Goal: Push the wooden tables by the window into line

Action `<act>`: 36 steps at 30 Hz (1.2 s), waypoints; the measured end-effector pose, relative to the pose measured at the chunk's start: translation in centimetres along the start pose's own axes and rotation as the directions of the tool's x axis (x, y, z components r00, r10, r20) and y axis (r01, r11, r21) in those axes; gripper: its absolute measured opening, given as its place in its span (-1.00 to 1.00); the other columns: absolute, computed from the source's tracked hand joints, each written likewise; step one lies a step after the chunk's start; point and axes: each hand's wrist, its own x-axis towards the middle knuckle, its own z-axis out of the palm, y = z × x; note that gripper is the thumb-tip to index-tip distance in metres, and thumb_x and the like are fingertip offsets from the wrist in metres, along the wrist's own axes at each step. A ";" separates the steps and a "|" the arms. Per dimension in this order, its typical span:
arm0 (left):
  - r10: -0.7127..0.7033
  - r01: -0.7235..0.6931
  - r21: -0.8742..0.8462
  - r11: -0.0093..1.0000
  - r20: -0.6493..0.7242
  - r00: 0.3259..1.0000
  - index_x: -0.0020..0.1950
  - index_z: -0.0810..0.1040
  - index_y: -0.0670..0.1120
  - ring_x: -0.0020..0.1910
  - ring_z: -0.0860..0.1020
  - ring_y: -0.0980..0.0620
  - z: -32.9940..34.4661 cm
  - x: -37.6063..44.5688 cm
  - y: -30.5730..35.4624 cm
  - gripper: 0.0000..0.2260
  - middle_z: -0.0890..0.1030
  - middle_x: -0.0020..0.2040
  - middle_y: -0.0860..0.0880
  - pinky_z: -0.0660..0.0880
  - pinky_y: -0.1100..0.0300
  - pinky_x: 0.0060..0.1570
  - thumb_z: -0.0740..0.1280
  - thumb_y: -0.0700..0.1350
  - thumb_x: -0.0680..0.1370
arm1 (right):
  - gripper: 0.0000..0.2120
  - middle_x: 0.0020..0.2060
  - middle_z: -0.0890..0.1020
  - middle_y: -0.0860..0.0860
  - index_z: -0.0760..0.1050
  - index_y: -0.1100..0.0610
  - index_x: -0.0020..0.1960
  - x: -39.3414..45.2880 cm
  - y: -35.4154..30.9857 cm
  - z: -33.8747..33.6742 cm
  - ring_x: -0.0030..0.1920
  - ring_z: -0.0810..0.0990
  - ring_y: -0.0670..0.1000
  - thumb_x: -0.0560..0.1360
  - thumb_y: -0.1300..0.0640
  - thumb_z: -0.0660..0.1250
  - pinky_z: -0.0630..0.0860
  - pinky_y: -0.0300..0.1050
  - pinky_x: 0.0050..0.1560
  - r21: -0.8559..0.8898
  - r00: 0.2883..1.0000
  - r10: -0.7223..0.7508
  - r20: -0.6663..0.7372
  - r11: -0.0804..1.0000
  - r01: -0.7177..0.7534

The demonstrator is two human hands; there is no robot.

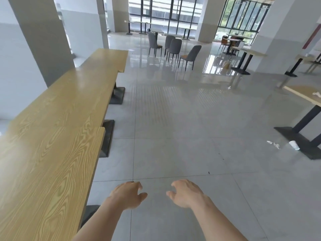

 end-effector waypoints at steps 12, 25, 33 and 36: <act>-0.219 0.212 -0.144 0.967 -0.041 0.975 0.50 0.40 0.06 0.40 0.47 -0.01 -11.7 20.4 -1.1 -0.52 0.48 0.46 0.06 0.40 0.06 0.38 0.18 0.25 0.65 | -0.48 0.39 0.54 0.09 0.45 0.13 0.43 26.7 1.4 -14.4 0.40 0.49 0.17 0.64 -0.19 0.17 0.45 0.01 0.33 -0.087 0.984 -0.157 0.085 0.983 0.165; -0.686 0.538 -0.553 0.636 -0.086 0.723 0.54 0.33 0.10 0.43 0.44 -0.03 -15.5 23.0 -17.1 -0.51 0.37 0.53 0.04 0.42 0.03 0.34 0.15 0.25 0.65 | -0.50 0.43 0.49 0.09 0.40 0.14 0.48 43.9 -22.1 -18.3 0.41 0.46 0.16 0.67 -0.13 0.16 0.40 0.02 0.36 -0.335 0.790 -0.540 0.292 0.715 0.613; -0.920 0.576 -0.746 0.333 -0.125 0.370 0.58 0.25 0.08 0.51 0.31 -0.04 -11.5 22.2 -27.5 -0.48 0.35 0.53 0.03 0.31 0.03 0.44 0.14 0.23 0.66 | -0.52 0.54 0.35 0.06 0.32 0.09 0.53 49.6 -38.9 -12.1 0.52 0.32 0.14 0.69 -0.11 0.11 0.35 0.07 0.41 -0.345 0.551 -0.752 0.361 0.441 0.828; -0.960 0.601 -0.752 0.269 -0.162 0.227 0.62 0.20 0.06 0.62 0.14 -0.03 -9.4 23.3 -30.3 -0.45 0.22 0.62 0.03 0.11 0.02 0.58 0.12 0.23 0.66 | -0.44 0.64 0.17 0.00 0.15 0.05 0.64 51.6 -43.0 -8.7 0.62 0.12 0.07 0.70 -0.13 0.06 0.19 0.04 0.56 -0.321 0.408 -0.860 0.307 0.311 0.895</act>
